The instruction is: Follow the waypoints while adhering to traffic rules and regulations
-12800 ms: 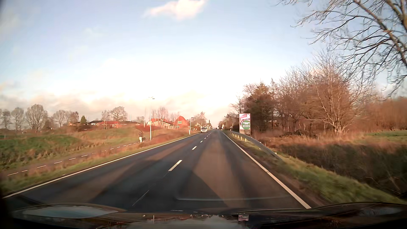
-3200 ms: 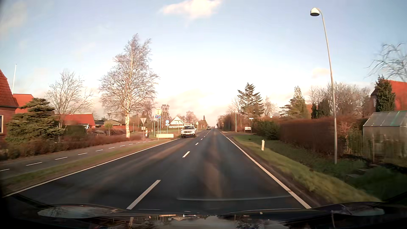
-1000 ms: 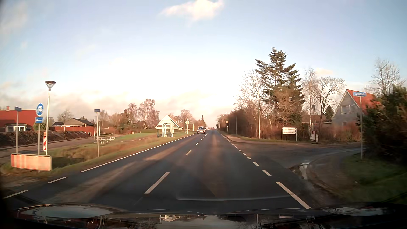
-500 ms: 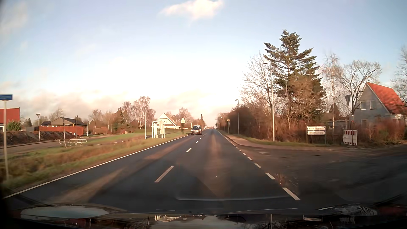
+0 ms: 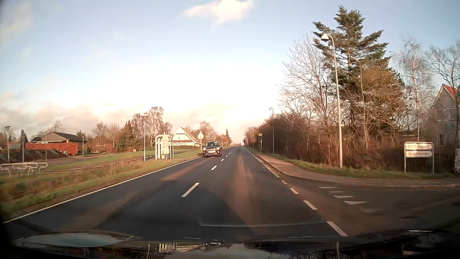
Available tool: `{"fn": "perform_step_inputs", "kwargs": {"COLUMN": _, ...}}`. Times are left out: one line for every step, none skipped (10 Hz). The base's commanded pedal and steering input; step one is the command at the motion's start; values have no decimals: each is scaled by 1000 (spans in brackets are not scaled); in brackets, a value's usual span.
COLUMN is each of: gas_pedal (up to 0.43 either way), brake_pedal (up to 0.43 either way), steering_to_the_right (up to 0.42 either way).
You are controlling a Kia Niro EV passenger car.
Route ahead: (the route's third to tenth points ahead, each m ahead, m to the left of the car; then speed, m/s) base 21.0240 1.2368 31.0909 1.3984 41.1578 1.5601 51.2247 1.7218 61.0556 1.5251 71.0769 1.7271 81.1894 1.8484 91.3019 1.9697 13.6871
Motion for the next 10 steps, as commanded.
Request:
{"fn": "perform_step_inputs", "kwargs": {"gas_pedal": 169, "brake_pedal": 0, "steering_to_the_right": 3}}
{"fn": "perform_step_inputs", "kwargs": {"gas_pedal": 169, "brake_pedal": 0, "steering_to_the_right": 3}}
{"fn": "perform_step_inputs", "kwargs": {"gas_pedal": 177, "brake_pedal": 0, "steering_to_the_right": 3}}
{"fn": "perform_step_inputs", "kwargs": {"gas_pedal": 177, "brake_pedal": 0, "steering_to_the_right": 1}}
{"fn": "perform_step_inputs", "kwargs": {"gas_pedal": 177, "brake_pedal": 0, "steering_to_the_right": -1}}
{"fn": "perform_step_inputs", "kwargs": {"gas_pedal": 177, "brake_pedal": 0, "steering_to_the_right": -3}}
{"fn": "perform_step_inputs", "kwargs": {"gas_pedal": 169, "brake_pedal": 0, "steering_to_the_right": -3}}
{"fn": "perform_step_inputs", "kwargs": {"gas_pedal": 169, "brake_pedal": 0, "steering_to_the_right": -4}}
{"fn": "perform_step_inputs", "kwargs": {"gas_pedal": 169, "brake_pedal": 0, "steering_to_the_right": -4}}
{"fn": "perform_step_inputs", "kwargs": {"gas_pedal": 169, "brake_pedal": 0, "steering_to_the_right": -3}}
